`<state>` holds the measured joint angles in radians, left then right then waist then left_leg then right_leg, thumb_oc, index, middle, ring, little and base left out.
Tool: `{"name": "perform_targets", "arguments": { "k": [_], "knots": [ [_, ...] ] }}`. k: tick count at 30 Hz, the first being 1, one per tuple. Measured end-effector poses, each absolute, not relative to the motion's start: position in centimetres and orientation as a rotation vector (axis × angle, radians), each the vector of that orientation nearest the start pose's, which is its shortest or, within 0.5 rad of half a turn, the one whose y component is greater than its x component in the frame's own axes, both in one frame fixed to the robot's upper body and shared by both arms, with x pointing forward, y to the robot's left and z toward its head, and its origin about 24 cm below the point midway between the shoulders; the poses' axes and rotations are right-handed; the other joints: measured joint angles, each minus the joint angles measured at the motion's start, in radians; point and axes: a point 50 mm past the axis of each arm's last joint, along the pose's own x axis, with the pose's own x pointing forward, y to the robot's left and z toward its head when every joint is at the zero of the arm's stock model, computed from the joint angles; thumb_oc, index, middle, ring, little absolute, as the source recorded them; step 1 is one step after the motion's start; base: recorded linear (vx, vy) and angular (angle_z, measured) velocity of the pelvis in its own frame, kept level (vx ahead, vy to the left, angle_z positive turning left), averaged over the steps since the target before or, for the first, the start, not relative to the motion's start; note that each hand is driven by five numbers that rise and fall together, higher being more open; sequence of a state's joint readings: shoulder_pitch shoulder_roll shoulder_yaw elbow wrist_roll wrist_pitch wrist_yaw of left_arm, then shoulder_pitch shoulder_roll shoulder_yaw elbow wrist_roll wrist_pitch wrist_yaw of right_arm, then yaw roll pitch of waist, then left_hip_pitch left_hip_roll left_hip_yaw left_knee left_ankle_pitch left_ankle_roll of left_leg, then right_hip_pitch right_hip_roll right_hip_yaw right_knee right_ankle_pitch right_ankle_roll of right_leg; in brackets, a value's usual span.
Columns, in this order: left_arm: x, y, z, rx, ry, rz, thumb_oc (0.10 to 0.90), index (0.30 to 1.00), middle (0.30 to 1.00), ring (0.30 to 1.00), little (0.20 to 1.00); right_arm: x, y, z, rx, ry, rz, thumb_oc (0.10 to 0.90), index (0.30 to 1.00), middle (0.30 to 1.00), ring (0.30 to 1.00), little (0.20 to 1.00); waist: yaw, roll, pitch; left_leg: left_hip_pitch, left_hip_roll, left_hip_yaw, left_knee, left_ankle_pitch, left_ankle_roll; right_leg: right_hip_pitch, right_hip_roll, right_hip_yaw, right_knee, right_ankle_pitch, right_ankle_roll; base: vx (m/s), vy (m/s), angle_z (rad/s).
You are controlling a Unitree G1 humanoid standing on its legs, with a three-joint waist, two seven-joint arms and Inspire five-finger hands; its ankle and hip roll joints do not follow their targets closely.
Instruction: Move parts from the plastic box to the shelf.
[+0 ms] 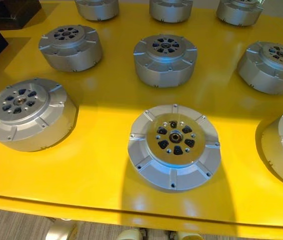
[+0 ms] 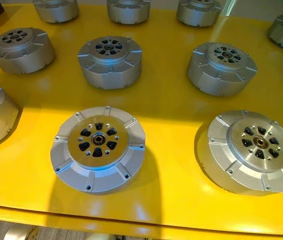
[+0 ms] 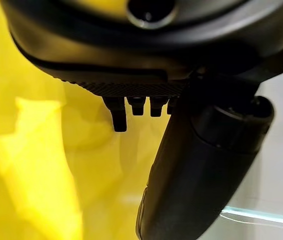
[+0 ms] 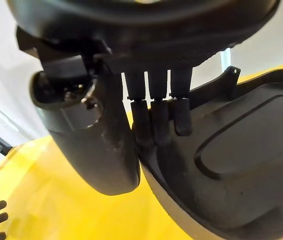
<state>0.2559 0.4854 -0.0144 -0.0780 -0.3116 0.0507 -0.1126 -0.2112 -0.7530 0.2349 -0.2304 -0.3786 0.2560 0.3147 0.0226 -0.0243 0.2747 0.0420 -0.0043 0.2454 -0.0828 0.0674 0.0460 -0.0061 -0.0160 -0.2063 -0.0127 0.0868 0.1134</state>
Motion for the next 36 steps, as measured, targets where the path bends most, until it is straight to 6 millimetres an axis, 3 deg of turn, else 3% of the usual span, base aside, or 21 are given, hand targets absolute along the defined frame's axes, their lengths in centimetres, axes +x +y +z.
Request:
{"name": "perform_targets", "arguments": {
  "k": [1,2,5,6,8,10,11,12,14,17,21,27,36],
  "knots": [
    [19.8,24.8,3.0,0.196,0.213,-0.064,0.900,1.000,1.000,1.000,1.000,28.5,-18.4,13.5,-1.146,-0.057,0.400,0.400,0.300,0.300,0.300,0.300,0.043,-0.006,0.021,-0.020,0.040,0.061,0.026,-0.003,0.003,-0.028,0.001,-0.115,0.030,0.018,0.051,-0.15,-0.157,-1.27],
    [22.0,24.3,3.2,0.171,0.191,-0.053,0.900,1.000,1.000,1.000,1.000,28.4,-19.2,13.9,-1.178,-0.057,0.383,0.400,0.300,0.300,0.300,0.300,0.013,0.017,0.052,-0.049,0.022,-0.028,0.072,-0.038,0.037,-0.052,-0.082,-0.053,0.212,-0.093,0.002,-0.17,-0.290,-0.22],
    [22.8,22.9,3.9,0.154,0.143,-0.130,0.900,1.000,1.000,1.000,1.000,27.4,-20.8,12.1,-1.133,0.006,0.319,0.400,0.300,0.300,0.300,0.300,0.070,0.004,0.063,-0.133,0.021,-0.109,0.159,-0.021,0.009,-0.005,-0.272,0.166,0.367,-0.136,0.050,-0.23,-0.472,1.02],
    [23.0,22.9,4.5,0.149,0.125,-0.139,0.900,1.000,1.000,1.000,1.000,27.1,-20.9,11.6,-1.122,0.015,0.314,0.400,0.300,0.300,0.300,0.300,0.075,0.001,0.065,-0.168,0.028,-0.159,0.173,-0.007,-0.008,0.056,-0.287,0.235,0.324,-0.133,0.056,-0.26,-0.560,0.95],
    [23.3,23.5,5.2,0.193,0.114,-0.146,0.900,1.000,1.000,1.000,1.000,27.2,-20.8,11.8,-1.120,0.002,0.309,0.400,0.300,0.300,0.300,0.300,0.105,-0.014,0.074,-0.183,0.045,-0.186,0.169,0.025,-0.040,0.098,-0.270,0.234,0.239,-0.137,0.060,-0.21,-0.447,0.51],
    [23.3,24.4,5.6,0.220,0.117,-0.132,0.900,1.000,1.000,1.000,1.000,27.5,-20.5,12.3,-1.111,-0.025,0.309,0.400,0.300,0.300,0.300,0.300,0.134,-0.035,0.078,-0.186,0.063,-0.180,0.163,0.040,-0.066,0.124,-0.241,0.152,0.125,-0.130,0.054,-0.12,-0.201,-0.12],
    [22.9,25.0,5.6,0.225,0.124,-0.110,0.900,1.000,1.000,1.000,1.000,27.8,-20.1,13.1,-1.103,-0.063,0.308,0.400,0.300,0.300,0.300,0.300,0.158,-0.051,0.076,-0.186,0.078,-0.167,0.161,0.042,-0.082,0.142,-0.236,0.098,0.078,-0.170,0.074,-0.13,-0.180,-0.34],
    [22.7,25.4,5.5,0.210,0.125,-0.082,0.900,1.000,1.000,1.000,1.000,28.3,-19.9,14.0,-1.110,-0.101,0.295,0.400,0.300,0.300,0.300,0.300,0.144,-0.033,0.076,-0.194,0.106,-0.174,0.153,0.064,-0.109,0.168,-0.205,0.067,0.025,-0.171,0.083,-0.12,-0.178,-0.24],
    [21.9,25.2,4.7,0.198,0.155,-0.099,0.900,1.000,1.000,1.000,1.000,28.4,-20.4,14.6,-1.120,-0.099,0.282,0.400,0.300,0.300,0.300,0.300,0.125,0.005,0.061,-0.180,0.182,-0.182,0.108,0.087,-0.118,0.166,-0.127,0.060,-0.008,-0.146,0.041,-0.12,-0.168,-0.10],
    [21.2,25.1,4.3,0.170,0.164,-0.076,0.900,1.000,1.000,1.000,1.000,28.4,-21.2,14.6,-1.145,-0.055,0.266,0.400,0.300,0.300,0.300,0.300,0.102,0.012,0.055,-0.159,0.210,-0.174,0.080,0.092,-0.127,0.164,-0.102,0.073,-0.010,-0.150,0.016,-0.07,-0.073,-0.18],
    [20.7,25.2,4.0,0.167,0.181,-0.079,0.900,1.000,1.000,1.000,1.000,28.3,-21.9,14.4,-1.150,0.000,0.258,0.400,0.300,0.300,0.300,0.300,0.081,0.025,0.044,-0.146,0.196,-0.162,0.054,0.119,-0.143,0.154,-0.119,0.088,-0.007,-0.139,0.030,-0.06,-0.030,-0.13],
    [20.6,25.1,3.7,0.163,0.206,-0.113,0.900,1.000,1.000,1.000,1.000,28.5,-21.3,14.5,-1.121,-0.015,0.267,0.400,0.300,0.300,0.300,0.300,0.070,0.024,0.032,-0.118,0.156,-0.120,0.019,0.135,-0.140,0.157,-0.165,0.089,-0.020,-0.127,0.051,-0.05,-0.008,-0.08],
    [21.0,24.8,3.7,0.161,0.222,-0.124,0.900,1.000,1.000,1.000,1.000,28.5,-21.0,14.3,-1.105,0.004,0.280,0.400,0.300,0.300,0.300,0.300,0.029,0.013,0.012,-0.074,0.167,-0.100,0.004,0.128,-0.136,0.179,-0.153,0.100,-0.017,-0.127,0.051,-0.08,-0.100,-0.08]
  ]
}}
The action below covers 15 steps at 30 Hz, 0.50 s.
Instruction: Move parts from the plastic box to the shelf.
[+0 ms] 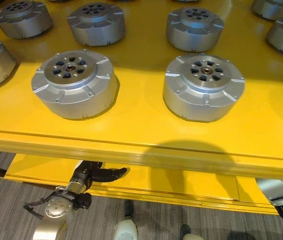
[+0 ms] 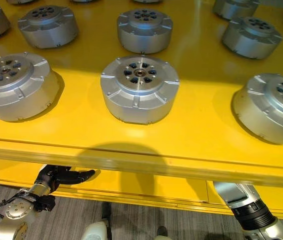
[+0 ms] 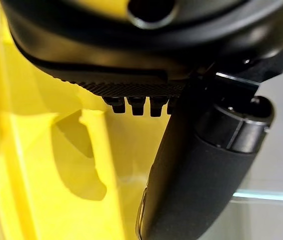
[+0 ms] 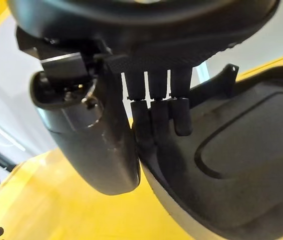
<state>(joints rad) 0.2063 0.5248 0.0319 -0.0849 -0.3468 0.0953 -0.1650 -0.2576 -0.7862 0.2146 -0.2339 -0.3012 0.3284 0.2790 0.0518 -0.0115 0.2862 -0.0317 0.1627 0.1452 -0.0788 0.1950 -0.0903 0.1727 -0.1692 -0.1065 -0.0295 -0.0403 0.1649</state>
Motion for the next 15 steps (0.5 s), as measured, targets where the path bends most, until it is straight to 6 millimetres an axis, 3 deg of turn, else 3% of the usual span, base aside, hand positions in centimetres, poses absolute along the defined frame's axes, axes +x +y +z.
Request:
{"name": "perform_targets", "arguments": {
  "k": [4,8,10,11,12,13,15],
  "knots": [
    [20.8,25.0,3.2,0.163,0.252,-0.109,0.900,1.000,1.000,1.000,1.000,28.5,-21.2,13.9,-1.104,0.022,0.283,0.400,0.300,0.300,0.300,0.300,0.000,0.008,-0.013,-0.002,0.028,-0.016,0.006,0.009,-0.010,-0.037,0.023,0.000,0.085,-0.041,-0.016,-0.13,-0.272,0.01],
    [19.9,25.8,2.1,0.145,0.296,-0.055,0.900,1.000,1.000,1.000,1.000,28.9,-21.0,14.1,-1.086,0.026,0.298,0.400,0.300,0.300,0.300,0.300,0.029,0.028,-0.024,-0.009,0.067,-0.055,0.003,0.023,-0.024,-0.102,0.055,-0.028,0.256,-0.140,-0.053,-0.14,-0.125,0.25],
    [19.5,25.6,1.7,0.122,0.304,-0.047,0.900,1.000,1.000,1.000,1.000,29.3,-20.7,14.5,-1.093,0.019,0.305,0.400,0.300,0.300,0.300,0.300,0.050,0.053,-0.034,-0.026,0.083,-0.067,0.003,0.035,-0.007,-0.148,0.075,-0.038,0.337,-0.176,-0.080,-0.19,0.026,0.15],
    [19.5,25.6,1.7,0.119,0.306,-0.058,0.900,1.000,1.000,1.000,1.000,29.4,-20.5,14.6,-1.097,0.013,0.312,0.400,0.300,0.300,0.300,0.300,0.050,0.059,-0.035,-0.033,0.085,-0.066,-0.006,0.025,0.030,-0.158,0.075,-0.050,0.358,-0.185,-0.089,-0.18,0.091,0.30],
    [19.5,25.5,1.6,0.117,0.308,-0.068,0.900,1.000,1.000,1.000,1.000,29.4,-20.4,14.5,-1.097,0.014,0.322,0.400,0.300,0.300,0.300,0.300,0.050,0.050,-0.036,-0.037,0.082,-0.040,0.002,-0.047,0.061,-0.163,0.051,-0.061,0.349,-0.175,-0.114,-0.14,0.134,0.30],
    [19.5,25.4,1.6,0.115,0.311,-0.076,0.900,1.000,1.000,1.000,1.000,29.3,-20.4,14.4,-1.098,0.017,0.333,0.400,0.300,0.300,0.300,0.300,0.050,0.034,-0.035,-0.044,0.073,-0.012,0.024,-0.121,0.077,-0.163,0.033,-0.068,0.332,-0.164,-0.115,-0.11,0.127,0.28],
    [19.3,24.5,0.5,0.101,0.352,-0.109,0.900,1.000,1.000,1.000,1.000,29.0,-20.7,14.2,-1.106,0.017,0.350,0.400,0.300,0.300,0.300,0.300,0.019,0.001,-0.060,-0.036,0.023,-0.024,0.216,-0.176,0.033,-0.147,-0.019,-0.074,0.243,-0.103,-0.097,-0.05,0.266,0.23]
  ]
}}
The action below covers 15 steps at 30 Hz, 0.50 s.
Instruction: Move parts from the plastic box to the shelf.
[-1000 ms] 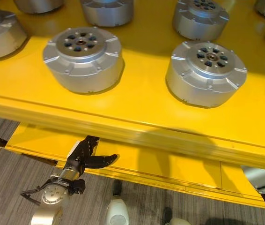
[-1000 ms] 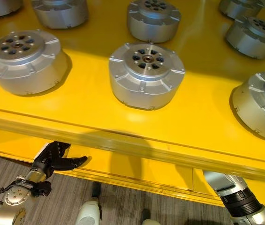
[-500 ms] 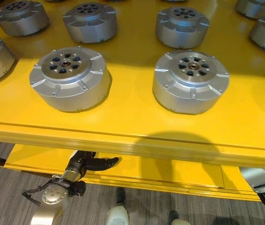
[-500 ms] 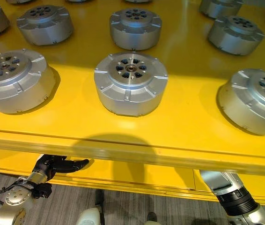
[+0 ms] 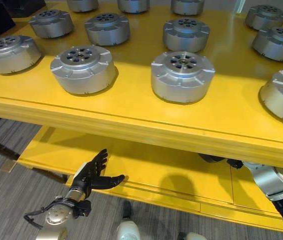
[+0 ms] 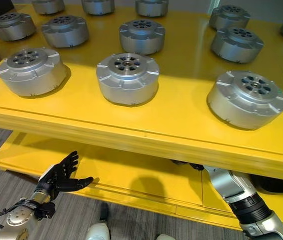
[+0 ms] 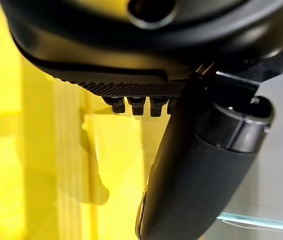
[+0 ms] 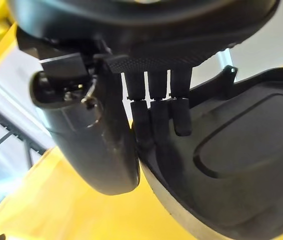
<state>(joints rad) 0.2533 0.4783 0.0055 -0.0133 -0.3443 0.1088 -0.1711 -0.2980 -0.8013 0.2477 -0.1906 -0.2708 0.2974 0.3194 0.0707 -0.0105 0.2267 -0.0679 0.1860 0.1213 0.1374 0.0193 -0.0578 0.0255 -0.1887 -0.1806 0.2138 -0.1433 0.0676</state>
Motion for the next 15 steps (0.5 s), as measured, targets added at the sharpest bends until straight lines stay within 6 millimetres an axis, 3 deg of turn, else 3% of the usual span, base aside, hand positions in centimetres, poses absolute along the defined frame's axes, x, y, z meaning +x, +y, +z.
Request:
{"name": "perform_targets", "arguments": {
  "k": [1,2,6,9,15],
  "knots": [
    [19.5,24.0,0.4,0.074,0.344,-0.119,0.900,1.000,1.000,1.000,1.000,29.0,-21.1,14.4,-1.110,0.019,0.331,0.400,0.300,0.300,0.300,0.300,-0.045,0.050,-0.032,0.110,0.004,0.011,-0.095,0.017,-0.025,0.005,0.020,-0.011,-0.035,0.027,0.016,0.00,0.320,0.35],
    [20.0,23.8,0.6,0.070,0.328,-0.124,0.900,1.000,1.000,1.000,1.000,29.0,-21.2,14.3,-1.111,0.030,0.325,0.400,0.300,0.300,0.300,0.300,-0.068,0.056,-0.034,0.132,0.005,0.021,-0.154,0.032,-0.039,0.004,0.020,-0.025,-0.035,0.031,0.023,0.03,0.178,0.29],
    [21.7,23.4,1.7,0.077,0.274,-0.140,0.900,1.000,1.000,1.000,1.000,29.1,-20.1,13.0,-1.079,0.061,0.353,0.400,0.300,0.300,0.300,0.300,-0.057,-0.001,-0.033,0.162,-0.014,0.030,-0.201,0.047,-0.062,0.048,0.015,-0.038,-0.113,0.085,0.047,0.02,0.125,0.07],
    [21.6,23.6,1.5,0.077,0.286,-0.135,0.900,1.000,1.000,1.000,1.000,29.1,-19.6,12.9,-1.059,0.046,0.373,0.400,0.300,0.300,0.300,0.300,-0.026,-0.023,-0.038,0.162,-0.030,0.029,-0.215,0.055,-0.063,0.094,0.009,-0.055,-0.217,0.145,0.063,0.01,0.066,0.08],
    [20.1,24.4,0.6,0.073,0.330,-0.101,0.900,1.000,1.000,1.000,1.000,29.1,-19.3,13.1,-1.063,0.056,0.408,0.400,0.300,0.300,0.300,0.300,0.014,-0.024,-0.037,0.157,-0.030,0.028,-0.215,0.062,-0.065,0.120,0.020,-0.062,-0.284,0.189,0.063,0.00,0.011,0.01]
  ]
}}
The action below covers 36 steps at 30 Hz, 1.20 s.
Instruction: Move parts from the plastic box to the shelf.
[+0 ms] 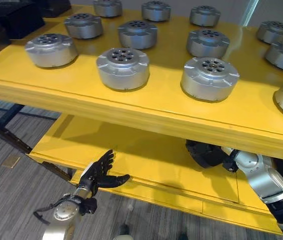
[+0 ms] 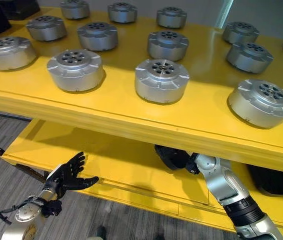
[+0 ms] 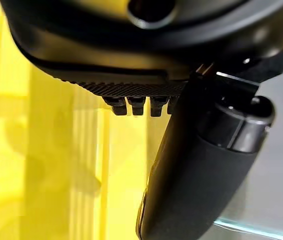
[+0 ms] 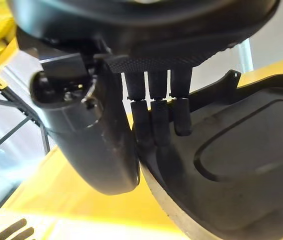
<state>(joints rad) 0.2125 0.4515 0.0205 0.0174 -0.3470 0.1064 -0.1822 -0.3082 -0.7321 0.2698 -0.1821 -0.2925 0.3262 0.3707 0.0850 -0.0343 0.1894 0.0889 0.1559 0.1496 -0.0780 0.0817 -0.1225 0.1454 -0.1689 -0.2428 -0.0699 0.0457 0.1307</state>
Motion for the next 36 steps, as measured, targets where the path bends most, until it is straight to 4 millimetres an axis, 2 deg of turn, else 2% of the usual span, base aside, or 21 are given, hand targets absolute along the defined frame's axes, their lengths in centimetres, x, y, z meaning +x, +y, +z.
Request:
{"name": "perform_targets", "arguments": {
  "k": [6,8,9,12,15,16,17,21,28,36],
  "knots": [
    [20.4,24.5,1.1,0.080,0.305,-0.083,0.900,1.000,1.000,1.000,1.000,29.2,-18.4,13.0,-1.097,0.057,0.464,0.400,0.300,0.300,0.300,0.300,-0.002,-0.001,0.002,-0.040,0.005,0.007,0.013,0.008,-0.001,-0.050,0.005,0.016,0.012,0.008,-0.003,-0.16,-0.021,-0.07],
    [21.5,24.2,2.2,0.089,0.247,-0.094,0.900,1.000,1.000,1.000,1.000,29.5,-17.6,13.5,-1.122,0.030,0.488,0.400,0.300,0.300,0.300,0.300,0.001,0.003,0.022,-0.115,0.011,0.000,0.052,0.013,0.003,-0.125,0.006,0.019,0.050,0.009,-0.004,-0.36,-0.028,0.03],
    [22.9,23.8,3.6,0.097,0.178,-0.099,0.900,1.000,1.000,1.000,1.000,30.0,-17.2,14.6,-1.151,-0.017,0.479,0.400,0.300,0.300,0.300,0.300,0.005,0.010,0.057,-0.186,0.019,-0.009,0.107,0.008,0.009,-0.190,0.004,0.014,0.103,0.005,-0.009,-0.32,-0.028,0.06],
    [25.2,22.9,6.9,0.119,0.019,-0.128,0.900,1.000,1.000,1.000,1.000,30.9,-16.6,17.8,-1.216,-0.123,0.443,0.400,0.300,0.300,0.300,0.300,0.016,0.038,0.170,-0.279,0.024,-0.024,0.154,0.020,0.011,-0.285,0.001,0.018,0.170,0.003,-0.015,-0.29,-0.006,0.07],
    [26.2,22.3,9.8,0.119,-0.114,-0.148,0.900,1.000,1.000,1.000,1.000,31.2,-16.2,20.0,-1.276,-0.201,0.429,0.400,0.300,0.300,0.300,0.300,0.030,0.046,0.261,-0.342,0.024,-0.021,0.175,0.030,0.016,-0.373,-0.007,0.036,0.232,-0.005,-0.023,-0.23,0.029,-0.04],
    [26.4,21.9,11.5,0.125,-0.193,-0.149,0.900,1.000,1.000,1.000,1.000,31.3,-16.1,21.1,-1.302,-0.230,0.417,0.400,0.300,0.300,0.300,0.300,0.033,0.048,0.306,-0.391,0.021,-0.022,0.206,0.027,0.014,-0.430,-0.018,0.041,0.282,-0.014,-0.027,-0.20,0.057,0.02],
    [26.6,21.7,12.0,0.125,-0.219,-0.149,0.900,1.000,1.000,1.000,1.000,31.3,-16.1,21.5,-1.304,-0.244,0.407,0.400,0.300,0.300,0.300,0.300,0.031,0.050,0.319,-0.409,0.017,-0.022,0.212,0.027,0.014,-0.452,-0.025,0.043,0.295,-0.016,-0.027,-0.21,0.073,0.06],
    [26.7,21.5,12.7,0.142,-0.246,-0.152,0.900,1.000,1.000,1.000,1.000,31.0,-15.4,22.7,-1.332,-0.305,0.404,0.400,0.300,0.300,0.300,0.300,0.028,0.052,0.330,-0.439,0.011,-0.017,0.238,0.026,0.020,-0.491,-0.039,0.053,0.330,-0.023,-0.027,-0.11,0.049,-0.01],
    [26.7,21.5,12.8,0.109,-0.253,-0.144,0.900,1.000,1.000,1.000,1.000,30.7,-15.0,23.0,-1.387,-0.348,0.405,0.400,0.300,0.300,0.300,0.300,0.027,0.056,0.335,-0.458,-0.002,-0.013,0.266,0.017,0.035,-0.523,-0.056,0.066,0.381,-0.046,-0.022,-0.06,0.023,0.00],
    [26.6,21.1,13.1,0.105,-0.271,-0.138,0.900,1.000,1.000,1.000,1.000,30.8,-14.6,24.0,-1.411,-0.383,0.375,0.400,0.300,0.300,0.300,0.300,0.027,0.062,0.335,-0.487,-0.003,-0.020,0.288,0.011,0.034,-0.563,-0.063,0.068,0.430,-0.072,-0.027,-0.02,0.006,0.02]
  ]
}}
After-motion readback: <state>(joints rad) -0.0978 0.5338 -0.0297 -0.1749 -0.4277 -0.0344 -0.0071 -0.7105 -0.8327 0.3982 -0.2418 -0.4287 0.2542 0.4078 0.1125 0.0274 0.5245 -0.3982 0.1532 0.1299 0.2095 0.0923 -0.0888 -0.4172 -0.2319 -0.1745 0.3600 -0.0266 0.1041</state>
